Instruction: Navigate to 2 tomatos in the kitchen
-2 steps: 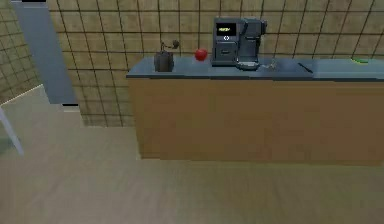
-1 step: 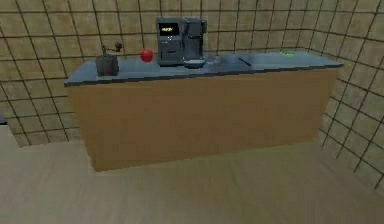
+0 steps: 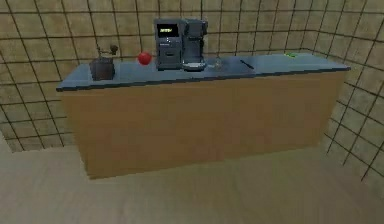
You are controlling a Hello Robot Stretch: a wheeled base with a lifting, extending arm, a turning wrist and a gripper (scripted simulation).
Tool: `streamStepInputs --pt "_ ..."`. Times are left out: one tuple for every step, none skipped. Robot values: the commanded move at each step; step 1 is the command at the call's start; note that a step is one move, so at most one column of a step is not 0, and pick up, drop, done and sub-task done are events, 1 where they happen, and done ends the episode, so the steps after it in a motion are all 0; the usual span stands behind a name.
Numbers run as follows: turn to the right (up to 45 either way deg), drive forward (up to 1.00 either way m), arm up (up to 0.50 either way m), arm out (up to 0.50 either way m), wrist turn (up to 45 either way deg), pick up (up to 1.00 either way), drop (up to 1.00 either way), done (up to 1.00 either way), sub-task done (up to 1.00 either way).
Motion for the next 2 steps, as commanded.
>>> streamStepInputs --pt "0.0 0.85 0.00 0.00 0.0 0.00 0.00 0.00 0.00" --pt "-21.0 0.00 0.00 0.00 0.0 0.00 0.00 0.00 0.00"
